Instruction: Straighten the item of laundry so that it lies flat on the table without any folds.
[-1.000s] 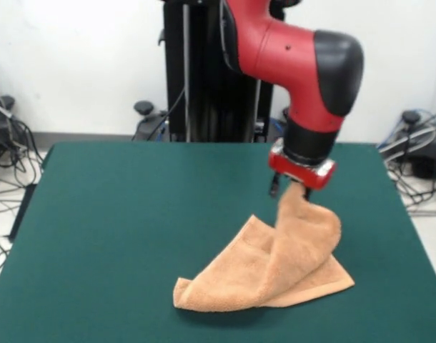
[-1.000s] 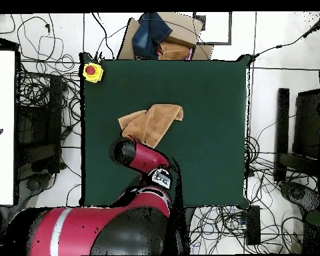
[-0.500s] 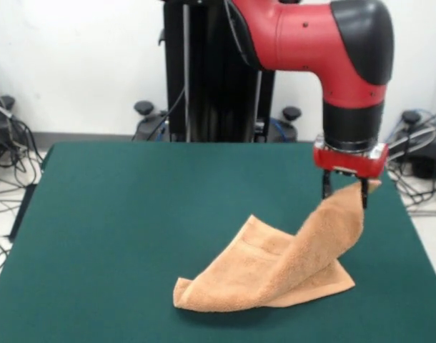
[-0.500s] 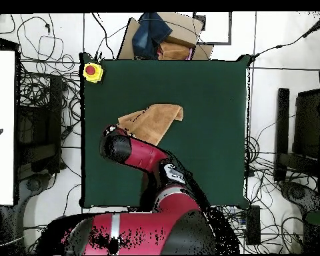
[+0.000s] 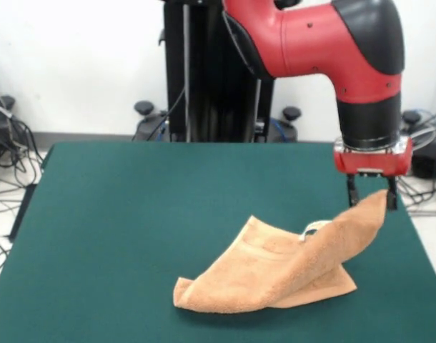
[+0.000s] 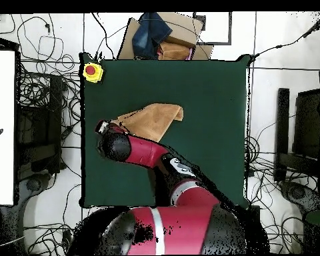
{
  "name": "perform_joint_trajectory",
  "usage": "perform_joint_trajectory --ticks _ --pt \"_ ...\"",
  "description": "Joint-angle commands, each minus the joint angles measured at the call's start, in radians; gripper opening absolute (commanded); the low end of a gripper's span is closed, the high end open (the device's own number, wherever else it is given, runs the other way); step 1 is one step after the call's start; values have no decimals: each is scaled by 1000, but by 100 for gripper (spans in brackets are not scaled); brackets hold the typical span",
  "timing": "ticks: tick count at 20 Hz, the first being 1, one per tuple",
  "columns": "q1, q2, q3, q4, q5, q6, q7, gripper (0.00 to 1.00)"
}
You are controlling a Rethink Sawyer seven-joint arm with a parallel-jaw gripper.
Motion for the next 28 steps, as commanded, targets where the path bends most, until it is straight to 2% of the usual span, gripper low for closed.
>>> perform_joint_trajectory --ticks 1,5,8,9,10,12,14,17,20,23,28 --pt "-120 -49 194 189 -101 50 105 100" --pt "-203 -292 250 347 -81 208 110 100" --pt "-328 -408 380 444 -63 308 73 100" --pt "-347 -445 393 463 -53 350 55 100" --pt "-349 -483 375 473 -48 395 30 100" --pt "-277 -518 207 433 -106 473 -27 100" --pt "-237 -446 79 376 -219 448 -45 100" --pt "-153 -204 -123 218 -420 289 -12 100" --pt "-48 -30 -278 54 -526 192 83 100" --pt "23 83 -370 -57 -546 151 148 100" --pt "87 210 -451 -188 -485 121 176 100"
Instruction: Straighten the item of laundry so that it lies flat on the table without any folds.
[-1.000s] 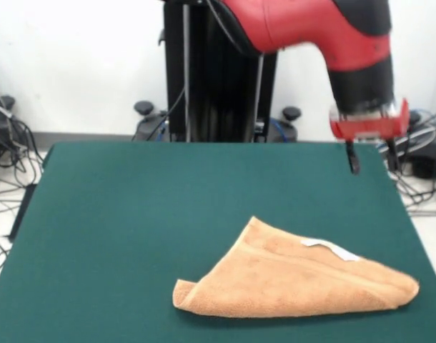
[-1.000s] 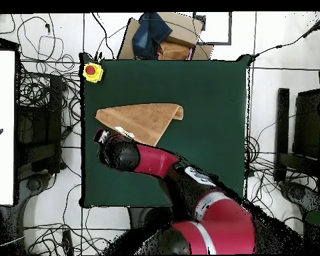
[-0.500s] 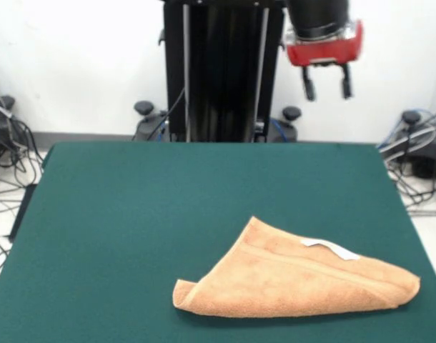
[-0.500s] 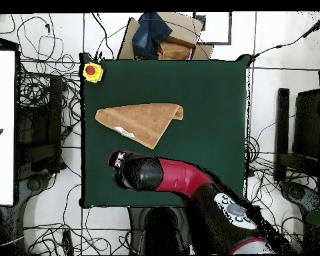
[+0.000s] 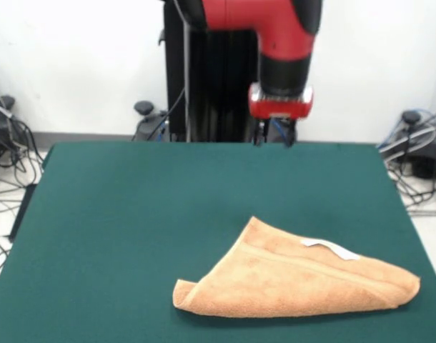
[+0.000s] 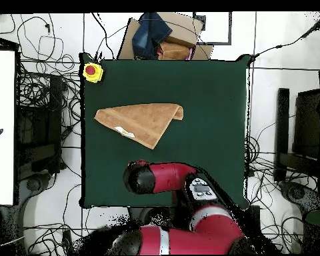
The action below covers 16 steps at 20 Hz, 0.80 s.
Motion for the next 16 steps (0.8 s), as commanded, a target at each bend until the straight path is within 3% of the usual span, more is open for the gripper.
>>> perform_joint_trajectory --ticks 1,7,11,16 --pt "105 292 -230 -297 17 -72 178 100" --pt "126 362 -262 -381 80 -89 165 100" --pt "105 401 -278 -429 65 -127 140 100" --pt "77 388 -257 -418 49 -187 144 100"
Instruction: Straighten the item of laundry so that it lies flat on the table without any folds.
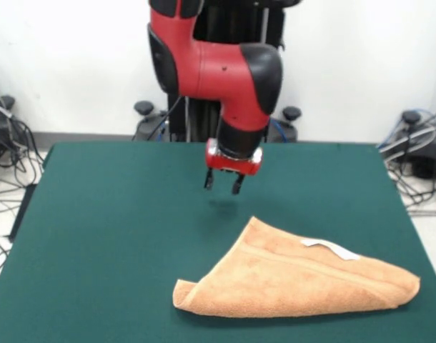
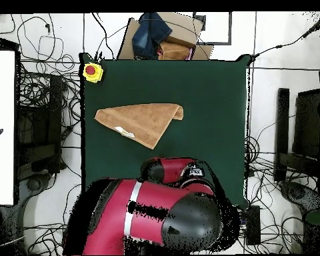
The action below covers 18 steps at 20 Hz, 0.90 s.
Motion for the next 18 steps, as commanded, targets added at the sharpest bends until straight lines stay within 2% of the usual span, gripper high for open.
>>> perform_joint_trajectory --ticks 1,3,10,16,17,18 --pt "-25 45 -21 -131 30 -146 157 100" --pt "-11 42 -25 -125 58 -169 188 100" --pt "-91 9 115 -73 84 -204 190 100" --pt "-268 32 314 -34 2 -286 170 100" --pt "-332 58 390 -31 -31 -291 158 100" --pt "-460 117 536 -22 -101 -271 122 100"
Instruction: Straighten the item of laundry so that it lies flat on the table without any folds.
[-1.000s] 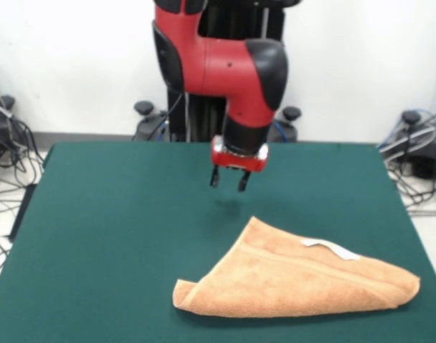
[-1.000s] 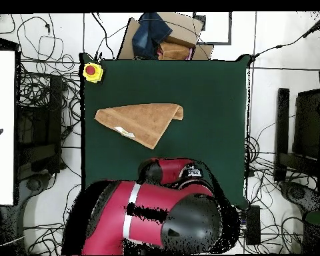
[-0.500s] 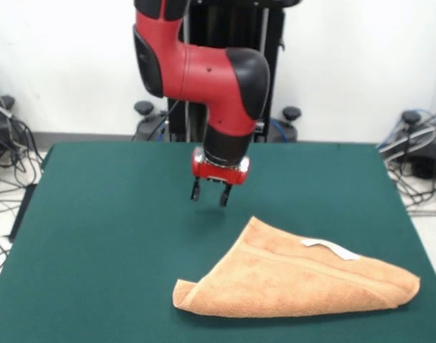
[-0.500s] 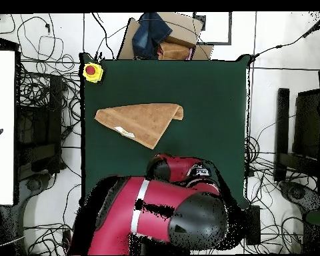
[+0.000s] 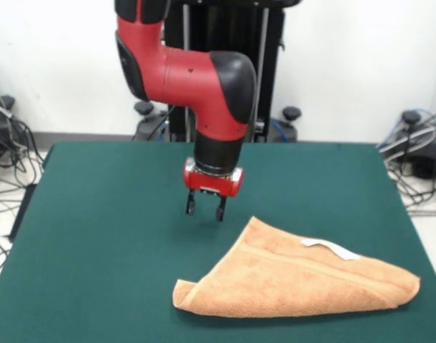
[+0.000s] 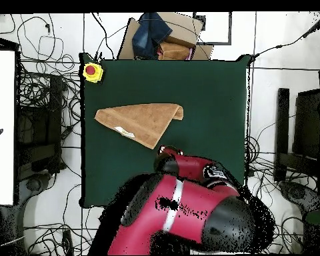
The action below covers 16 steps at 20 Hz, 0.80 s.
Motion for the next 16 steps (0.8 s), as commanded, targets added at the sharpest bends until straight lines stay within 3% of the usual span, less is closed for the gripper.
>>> perform_joint_trajectory --ticks 1,3,6,7,16 --pt "-404 180 569 -2 -177 -42 86 100" --pt "-577 338 750 -10 -251 72 -18 100" --pt "-745 551 898 -36 -271 262 -200 100" --pt "-757 570 906 -43 -271 284 -223 100" --pt "-665 468 844 -65 -326 222 -132 100"
